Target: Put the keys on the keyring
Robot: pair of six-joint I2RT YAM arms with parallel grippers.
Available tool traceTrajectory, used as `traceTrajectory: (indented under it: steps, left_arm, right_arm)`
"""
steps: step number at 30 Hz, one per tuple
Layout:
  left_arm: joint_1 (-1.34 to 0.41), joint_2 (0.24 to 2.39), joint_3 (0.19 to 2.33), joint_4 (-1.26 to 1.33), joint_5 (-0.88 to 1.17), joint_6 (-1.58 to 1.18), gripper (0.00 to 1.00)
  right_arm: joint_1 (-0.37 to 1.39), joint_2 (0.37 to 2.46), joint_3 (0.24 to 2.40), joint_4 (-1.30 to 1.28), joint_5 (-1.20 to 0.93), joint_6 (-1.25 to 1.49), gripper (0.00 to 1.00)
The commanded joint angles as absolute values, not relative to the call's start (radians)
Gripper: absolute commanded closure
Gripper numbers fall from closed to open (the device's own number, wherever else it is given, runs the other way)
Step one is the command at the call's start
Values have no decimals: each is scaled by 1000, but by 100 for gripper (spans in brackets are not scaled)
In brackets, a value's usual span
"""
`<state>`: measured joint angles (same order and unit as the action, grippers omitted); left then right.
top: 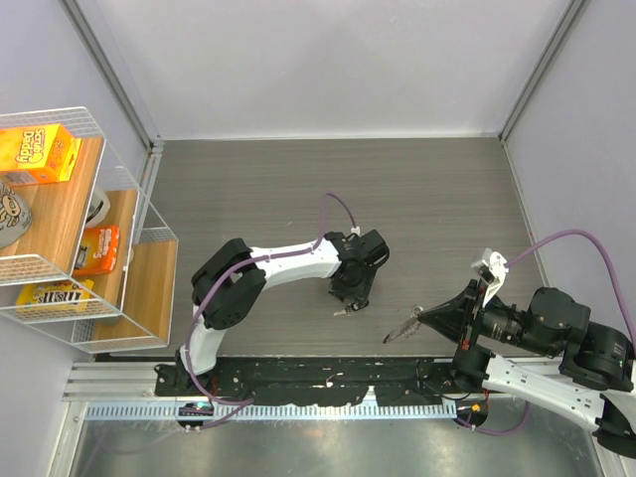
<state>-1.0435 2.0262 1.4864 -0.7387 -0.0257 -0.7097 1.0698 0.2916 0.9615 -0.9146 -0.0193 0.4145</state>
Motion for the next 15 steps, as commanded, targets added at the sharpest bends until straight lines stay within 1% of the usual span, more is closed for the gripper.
traceTrajectory:
  steps: [1,8,15]
  left_arm:
    - [-1054,2039,1526,-753,-37,-732,50]
    - [-1060,2046,1525,-752,-31,-738,59]
    - [-1062,2034,1505,-746,-29,-738,81]
  right_arm:
    - [1074,273,989,-885,-14,407,95]
    - [1074,261,989,-891,-14,408,95]
    - [1074,261,988,-891,-14,410,95]
